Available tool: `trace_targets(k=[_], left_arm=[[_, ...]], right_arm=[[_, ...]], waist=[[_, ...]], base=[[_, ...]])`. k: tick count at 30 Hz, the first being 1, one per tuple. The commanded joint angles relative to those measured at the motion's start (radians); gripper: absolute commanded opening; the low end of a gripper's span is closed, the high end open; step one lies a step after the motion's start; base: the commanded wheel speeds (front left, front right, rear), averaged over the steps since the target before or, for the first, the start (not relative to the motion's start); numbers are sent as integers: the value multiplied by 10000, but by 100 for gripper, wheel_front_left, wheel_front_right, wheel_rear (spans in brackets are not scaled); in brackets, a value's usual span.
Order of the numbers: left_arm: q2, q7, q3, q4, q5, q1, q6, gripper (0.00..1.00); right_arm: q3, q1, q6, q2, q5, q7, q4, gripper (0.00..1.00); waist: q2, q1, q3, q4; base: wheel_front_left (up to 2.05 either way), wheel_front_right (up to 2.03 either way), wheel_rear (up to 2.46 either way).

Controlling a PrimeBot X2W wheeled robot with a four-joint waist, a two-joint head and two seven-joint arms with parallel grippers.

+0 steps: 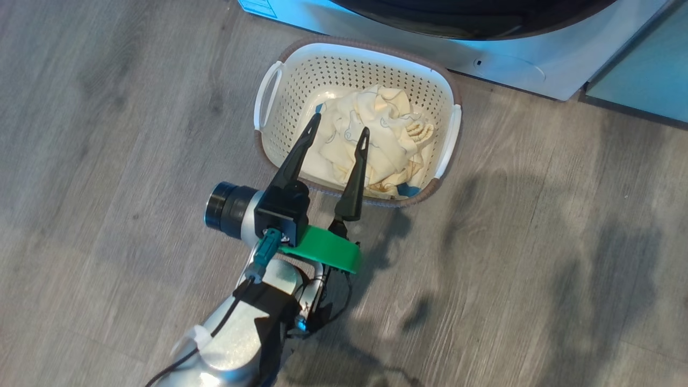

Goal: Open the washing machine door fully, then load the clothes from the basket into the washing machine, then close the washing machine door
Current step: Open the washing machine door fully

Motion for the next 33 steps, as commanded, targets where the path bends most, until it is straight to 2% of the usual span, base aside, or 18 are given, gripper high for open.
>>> trace_targets(k=[1, 11, 33], left_arm=[[120, -69, 278, -315, -28, -149, 61, 100], [120, -69, 328, -285, -79, -154, 71, 100], [120, -69, 535, -92, 11, 129, 9, 100]], right_arm=[[194, -421, -27, 278, 6, 247, -292, 0], [465, 93, -27, 336, 333, 1181, -951, 0], [1507, 2880, -27, 433, 1553, 3580, -3949, 0]], waist=[[0, 0, 3, -13], [0, 0, -16, -140], [0, 0, -398, -434]], base=[[0, 0, 0], [0, 0, 0], [0, 0, 0]])
